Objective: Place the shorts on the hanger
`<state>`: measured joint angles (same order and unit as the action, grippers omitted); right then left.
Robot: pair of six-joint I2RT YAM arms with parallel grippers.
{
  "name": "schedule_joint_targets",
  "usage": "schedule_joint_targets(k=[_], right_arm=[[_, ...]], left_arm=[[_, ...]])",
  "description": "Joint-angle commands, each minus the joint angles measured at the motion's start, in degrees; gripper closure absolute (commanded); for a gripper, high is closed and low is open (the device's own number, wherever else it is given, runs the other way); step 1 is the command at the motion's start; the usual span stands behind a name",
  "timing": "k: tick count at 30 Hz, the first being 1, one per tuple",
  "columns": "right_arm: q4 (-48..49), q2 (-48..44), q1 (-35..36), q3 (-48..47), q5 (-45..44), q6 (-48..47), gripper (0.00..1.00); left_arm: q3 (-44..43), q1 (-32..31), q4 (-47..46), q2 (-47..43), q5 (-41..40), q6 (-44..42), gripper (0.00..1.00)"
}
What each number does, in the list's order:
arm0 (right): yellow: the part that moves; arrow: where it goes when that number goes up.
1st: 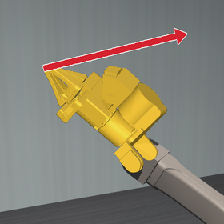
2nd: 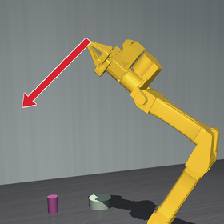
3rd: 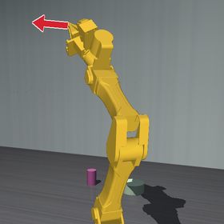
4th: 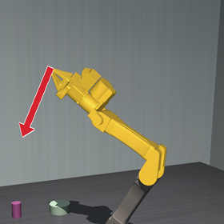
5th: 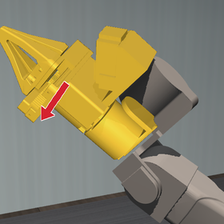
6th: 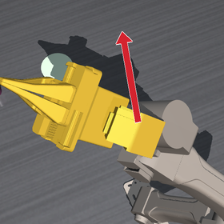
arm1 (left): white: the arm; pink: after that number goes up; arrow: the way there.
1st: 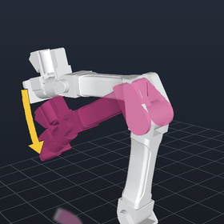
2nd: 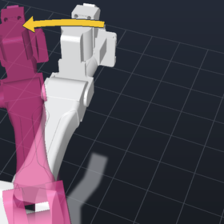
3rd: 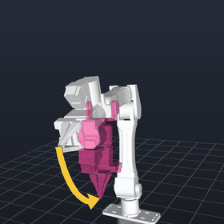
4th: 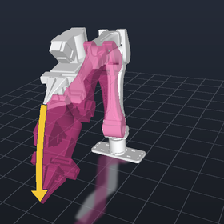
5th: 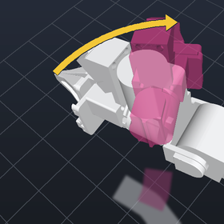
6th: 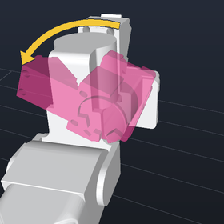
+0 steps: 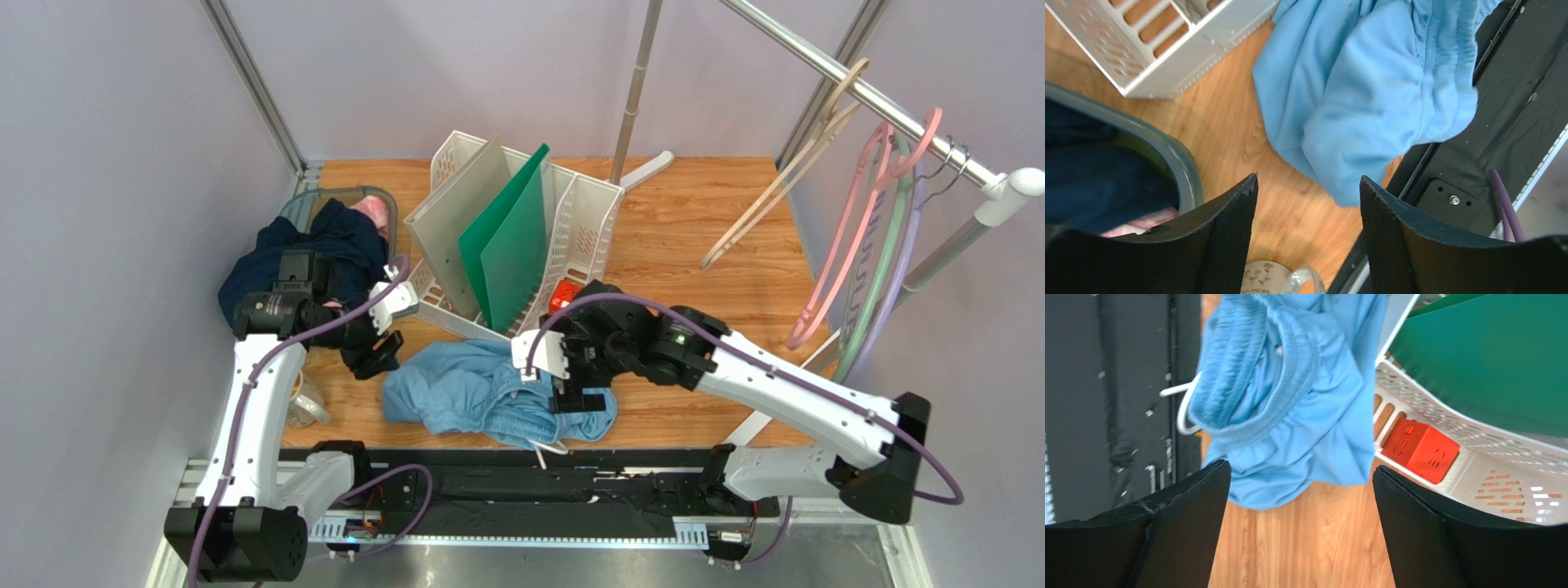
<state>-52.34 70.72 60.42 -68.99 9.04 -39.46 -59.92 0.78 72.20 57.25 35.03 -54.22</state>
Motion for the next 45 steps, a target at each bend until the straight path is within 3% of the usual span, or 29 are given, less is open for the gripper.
schedule_joint_targets(k=[1,5,10,15,22,29,30,31,33,34,35,41,45], right_arm=[[-0.67,-6.11,0.48,3.68,8.62,-1.93,0.14],[4.07,-7.0,5.4,9.38,8.98,-5.61,0.2],[17.51,-7.26,10.32,18.61,7.23,-7.65,0.28],[30.52,-9.02,12.79,29.16,4.16,-9.57,0.29],[42.31,-8.49,16.74,38.57,0.28,-12.83,0.35],[49.51,0.29,17.1,39.81,-6.65,-14.41,0.3],[49.7,1.43,17.01,39.64,-7.36,-14.41,0.33],[49.79,2.83,16.92,39.11,-8.06,-14.24,0.51],[49.09,3.63,16.57,37.89,-11.49,-12.14,0.7],[47.87,3.46,16.31,37.01,-11.93,-11.35,0.94],[45.24,2.24,16.13,35.0,-12.98,-10.21,1.0],[30.83,-8.39,10.68,28.48,-7.02,-6.5,1.0],[24.31,-14.11,9.8,26.72,-5.43,-6.42,1.0]], left_arm=[[-0.37,-0.07,1.35,-2.58,7.15,-9.4,0.32],[1.56,-0.6,4.69,-6.26,11.72,-21.08,0.32],[7.53,-12.62,4.09,-9.79,7.0,-28.13,0.35],[13.94,-21.42,0.14,-11.46,1.1,-29.54,0.38],[14.39,-21.78,-1.45,-7.77,2.41,-28.14,0.37],[18.96,-25.91,-1.1,-10.58,-2.32,-31.47,0.34],[20.09,-26.52,-1.19,-11.02,-2.77,-31.83,0.34],[20.45,-26.88,-1.36,-11.81,-3.12,-32.18,0.33],[21.07,-28.02,-2.32,-12.17,-3.56,-32.01,0.32],[21.16,-28.28,-2.68,-12.17,-3.65,-32.0,0.31],[21.16,-28.98,-2.94,-12.17,-3.65,-31.92,0.3],[23.0,-34.69,-8.74,-11.81,-4.26,-29.2,0.28],[26.42,-42.6,-15.32,-11.64,-7.77,-26.56,0.27]])
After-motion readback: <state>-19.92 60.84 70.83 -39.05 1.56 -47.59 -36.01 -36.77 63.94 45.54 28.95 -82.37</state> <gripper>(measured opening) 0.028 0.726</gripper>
